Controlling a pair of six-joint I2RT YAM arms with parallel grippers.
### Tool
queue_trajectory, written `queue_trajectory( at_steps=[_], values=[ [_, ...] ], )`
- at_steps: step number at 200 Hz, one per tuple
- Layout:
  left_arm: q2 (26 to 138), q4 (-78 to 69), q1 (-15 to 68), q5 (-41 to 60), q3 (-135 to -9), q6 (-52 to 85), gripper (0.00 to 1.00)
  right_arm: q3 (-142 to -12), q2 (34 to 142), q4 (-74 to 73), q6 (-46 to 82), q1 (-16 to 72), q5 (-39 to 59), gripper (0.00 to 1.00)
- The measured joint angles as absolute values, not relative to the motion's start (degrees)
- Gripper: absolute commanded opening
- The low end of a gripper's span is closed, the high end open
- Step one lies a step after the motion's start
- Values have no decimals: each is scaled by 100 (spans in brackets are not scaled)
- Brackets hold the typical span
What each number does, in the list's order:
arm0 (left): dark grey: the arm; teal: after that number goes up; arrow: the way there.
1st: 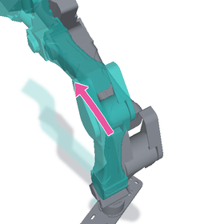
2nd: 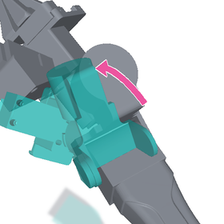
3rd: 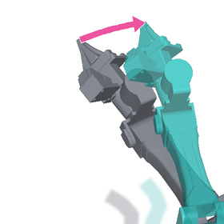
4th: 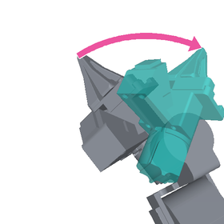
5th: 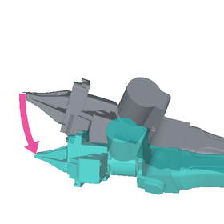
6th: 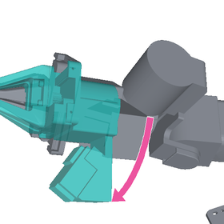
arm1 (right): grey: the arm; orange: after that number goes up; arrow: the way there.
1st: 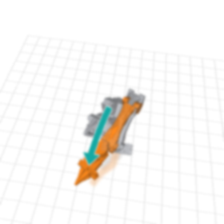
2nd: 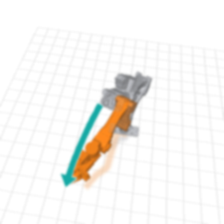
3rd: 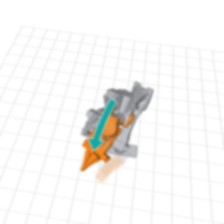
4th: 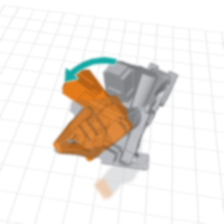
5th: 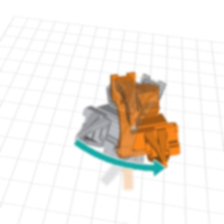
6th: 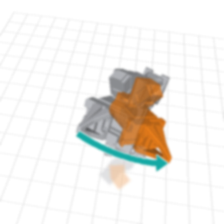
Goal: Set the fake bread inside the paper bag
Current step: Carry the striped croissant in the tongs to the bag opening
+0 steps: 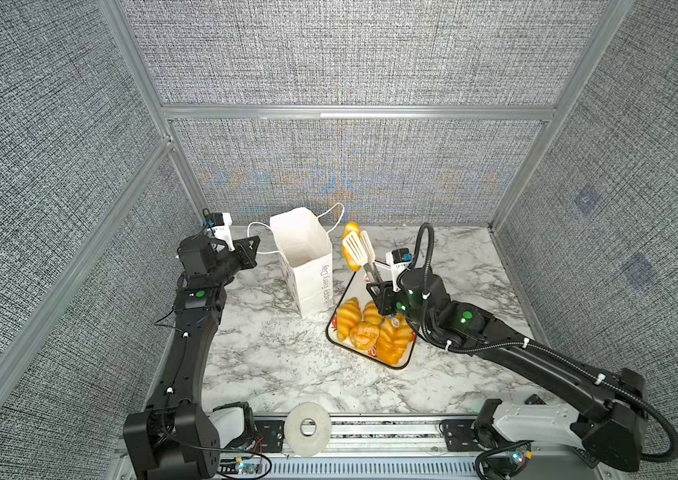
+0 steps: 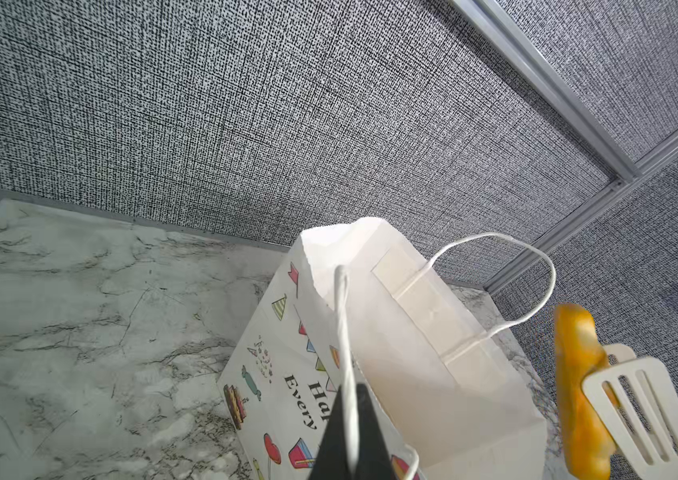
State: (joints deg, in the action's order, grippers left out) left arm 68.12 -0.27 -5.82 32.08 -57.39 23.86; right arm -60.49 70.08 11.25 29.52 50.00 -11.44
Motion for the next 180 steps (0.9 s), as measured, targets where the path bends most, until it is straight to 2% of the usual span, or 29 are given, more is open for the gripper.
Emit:
queue_trajectory(
  at_steps=[180],
  values=[
    [6812, -27, -582, 3210, -5739, 2388, 0, -7067, 7793, 1048, 2410, 5323, -1041, 31]
  ],
)
